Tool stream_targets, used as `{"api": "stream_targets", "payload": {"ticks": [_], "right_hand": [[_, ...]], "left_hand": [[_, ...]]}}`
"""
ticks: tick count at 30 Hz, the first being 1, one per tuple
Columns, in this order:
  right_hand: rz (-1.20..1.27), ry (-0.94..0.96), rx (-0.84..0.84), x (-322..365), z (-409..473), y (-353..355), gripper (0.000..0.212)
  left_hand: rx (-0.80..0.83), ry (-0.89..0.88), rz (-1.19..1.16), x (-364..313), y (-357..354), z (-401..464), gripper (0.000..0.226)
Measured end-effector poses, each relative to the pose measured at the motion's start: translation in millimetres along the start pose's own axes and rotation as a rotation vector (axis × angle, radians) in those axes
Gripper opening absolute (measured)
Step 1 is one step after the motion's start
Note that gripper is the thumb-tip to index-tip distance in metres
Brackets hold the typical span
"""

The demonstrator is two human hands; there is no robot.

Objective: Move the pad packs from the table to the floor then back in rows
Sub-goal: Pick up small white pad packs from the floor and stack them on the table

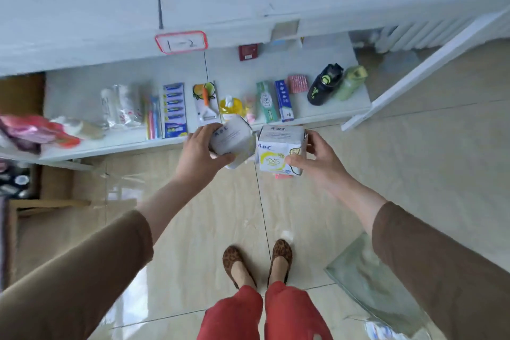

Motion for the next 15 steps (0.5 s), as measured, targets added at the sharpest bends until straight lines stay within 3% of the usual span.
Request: {"api": "stream_targets", "payload": {"ticks": [7, 15], "right_hand": [[-0.027, 0.228, 0.024, 161.5, -30.6, 17.0, 0.052], [0.004, 0.340, -0.041, 253.0, 30.7, 55.2, 0.049]], "left_hand": [[-0.113, -0.169, -0.020, -120.7, 126.9, 2.3, 0.064], [-0.090, -0.291, 0.099, -198.4, 180.6, 103.8, 0.062]]}}
Point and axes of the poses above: each hand's wrist, its own z-axis towards the middle knuckle, its own y-axis out of the back of the hand, x = y × z, the point moved 7 cm from there along z, towards the middle knuckle, and after that the axes turned 9 degrees about -z, right-handed, at the moved point
